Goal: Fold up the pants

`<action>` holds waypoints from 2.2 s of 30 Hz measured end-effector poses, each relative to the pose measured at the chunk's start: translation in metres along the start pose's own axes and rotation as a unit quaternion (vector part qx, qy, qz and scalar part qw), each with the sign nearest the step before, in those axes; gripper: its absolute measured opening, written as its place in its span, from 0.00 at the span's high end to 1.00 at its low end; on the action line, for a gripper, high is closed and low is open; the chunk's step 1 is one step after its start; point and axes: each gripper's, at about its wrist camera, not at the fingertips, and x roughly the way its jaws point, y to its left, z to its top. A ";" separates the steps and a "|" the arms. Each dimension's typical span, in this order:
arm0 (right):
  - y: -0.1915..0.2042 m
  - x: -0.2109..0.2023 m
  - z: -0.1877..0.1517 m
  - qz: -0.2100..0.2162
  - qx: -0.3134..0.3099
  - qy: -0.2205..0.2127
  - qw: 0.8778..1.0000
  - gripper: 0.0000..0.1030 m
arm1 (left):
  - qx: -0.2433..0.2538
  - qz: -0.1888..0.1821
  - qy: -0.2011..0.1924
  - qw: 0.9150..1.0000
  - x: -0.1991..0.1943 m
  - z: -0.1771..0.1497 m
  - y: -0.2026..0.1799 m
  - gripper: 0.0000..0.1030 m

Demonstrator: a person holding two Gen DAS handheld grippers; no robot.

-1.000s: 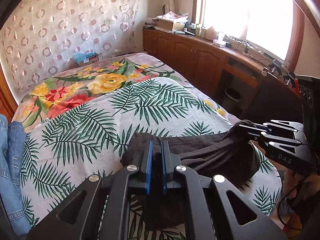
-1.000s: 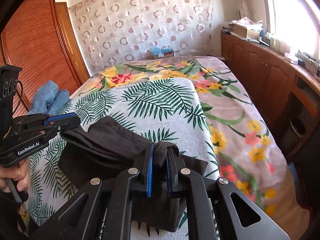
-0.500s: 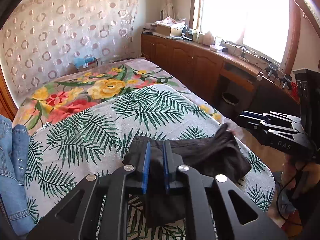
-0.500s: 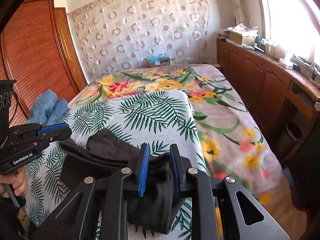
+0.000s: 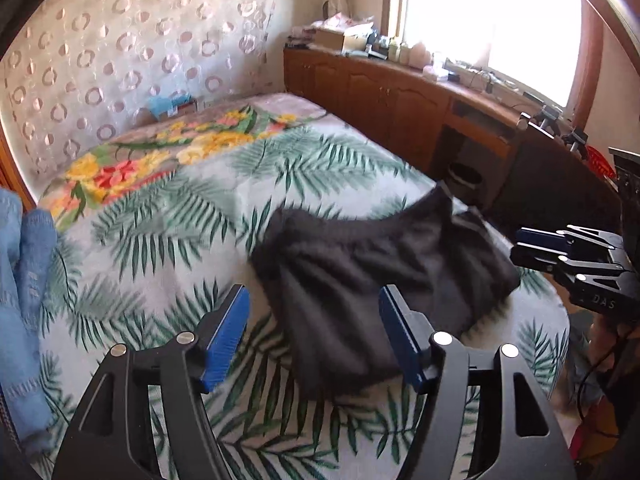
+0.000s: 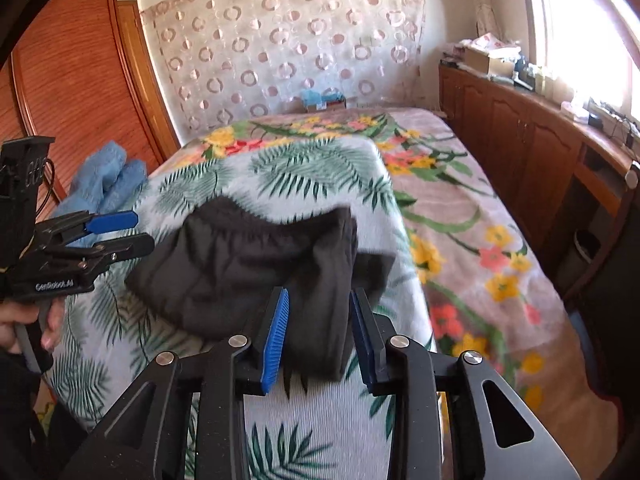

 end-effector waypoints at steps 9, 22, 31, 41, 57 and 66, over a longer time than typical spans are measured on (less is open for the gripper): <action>-0.008 0.001 -0.003 0.009 0.001 0.026 1.000 0.69 | 0.004 0.007 0.034 0.999 0.018 -0.020 0.004 0.34; -0.019 0.001 -0.005 -0.017 -0.034 0.036 0.999 0.97 | 0.014 0.014 0.042 0.999 0.026 -0.025 0.004 0.34; -0.035 -0.010 -0.010 -0.021 -0.005 0.025 0.999 1.00 | 0.004 0.013 0.039 0.999 0.027 -0.025 0.004 0.34; -0.017 -0.002 -0.018 0.014 -0.021 0.017 1.000 0.69 | 0.016 -0.005 0.031 0.999 0.003 -0.039 -0.003 0.44; -0.019 0.009 -0.012 0.020 -0.031 0.022 0.999 0.94 | 0.011 -0.033 0.032 0.999 0.006 -0.035 -0.005 0.86; -0.010 -0.013 -0.025 0.031 -0.030 0.018 0.999 0.94 | 0.015 -0.042 0.007 0.999 -0.036 -0.051 -0.014 0.87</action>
